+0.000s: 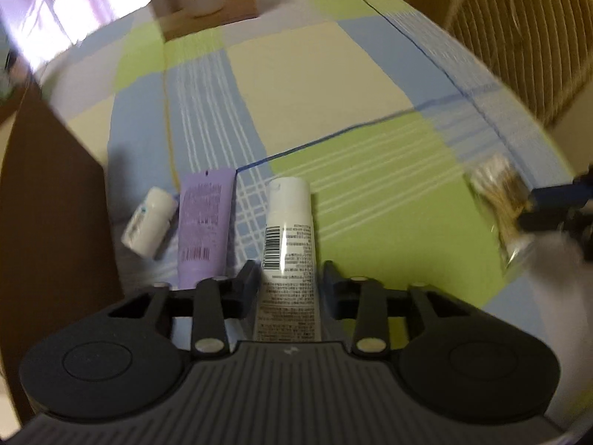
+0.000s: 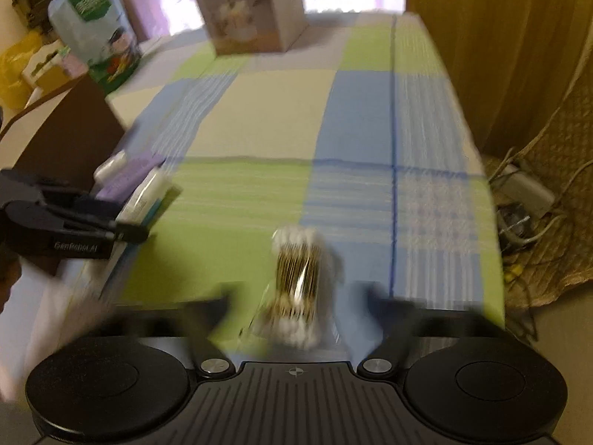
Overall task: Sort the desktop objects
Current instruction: 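Carry the swab pack and white tube over the box with both tools, then open both tools to drop the swab pack and white tube into the box, then withdraw both open tools from the box toward the white bottle and lilac tube, then grasp the lilac tube with the right tool while the left tool grasps the white bottle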
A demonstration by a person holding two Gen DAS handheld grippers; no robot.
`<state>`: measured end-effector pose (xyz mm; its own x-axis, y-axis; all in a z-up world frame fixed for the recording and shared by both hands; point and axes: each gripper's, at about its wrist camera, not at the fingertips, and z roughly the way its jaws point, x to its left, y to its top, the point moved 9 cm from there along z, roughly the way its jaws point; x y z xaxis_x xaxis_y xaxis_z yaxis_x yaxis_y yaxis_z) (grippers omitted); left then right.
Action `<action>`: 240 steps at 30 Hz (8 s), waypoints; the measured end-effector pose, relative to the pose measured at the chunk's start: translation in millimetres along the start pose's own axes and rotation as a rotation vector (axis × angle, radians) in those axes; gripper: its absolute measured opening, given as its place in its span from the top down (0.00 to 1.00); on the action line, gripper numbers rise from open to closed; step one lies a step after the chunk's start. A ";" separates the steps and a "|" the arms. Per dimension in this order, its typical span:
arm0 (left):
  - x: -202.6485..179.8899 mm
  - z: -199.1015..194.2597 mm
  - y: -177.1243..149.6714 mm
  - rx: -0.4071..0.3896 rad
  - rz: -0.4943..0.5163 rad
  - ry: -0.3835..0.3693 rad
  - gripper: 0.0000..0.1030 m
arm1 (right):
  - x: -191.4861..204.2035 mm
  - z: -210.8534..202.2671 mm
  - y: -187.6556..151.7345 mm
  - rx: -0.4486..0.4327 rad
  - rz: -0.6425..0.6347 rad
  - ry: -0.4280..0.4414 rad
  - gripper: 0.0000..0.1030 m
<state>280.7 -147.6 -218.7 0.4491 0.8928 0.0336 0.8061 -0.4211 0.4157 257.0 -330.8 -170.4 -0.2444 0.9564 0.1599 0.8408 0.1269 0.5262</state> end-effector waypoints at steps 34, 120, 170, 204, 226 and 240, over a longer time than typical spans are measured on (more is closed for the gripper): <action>81.0 -186.9 -59.3 -0.232 -0.238 -0.027 0.74 | 139.0 -46.1 16.9 -0.017 -0.119 0.168 0.77; 374.2 -150.8 -115.9 -0.138 -0.330 0.162 0.67 | 426.2 98.0 58.2 0.211 -0.418 0.355 0.25; 325.3 -192.6 -140.6 -0.128 -0.292 0.216 0.14 | 381.8 42.2 54.4 0.166 -0.228 0.160 0.09; 237.4 -205.8 -116.9 -0.145 -0.255 0.211 0.04 | 260.6 -38.5 37.6 0.003 -0.093 0.110 0.08; 264.9 -131.7 -56.9 -0.063 -0.180 0.161 0.04 | 190.0 63.6 44.8 0.072 0.122 -0.002 0.30; 288.3 -103.5 -48.0 -0.025 -0.229 0.156 0.04 | 177.6 114.4 64.5 0.078 0.105 0.001 0.67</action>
<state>331.7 146.5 -134.9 0.1896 0.9790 0.0746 0.8694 -0.2027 0.4507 323.1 -122.7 -203.6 -0.1532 0.9652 0.2119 0.8970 0.0458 0.4397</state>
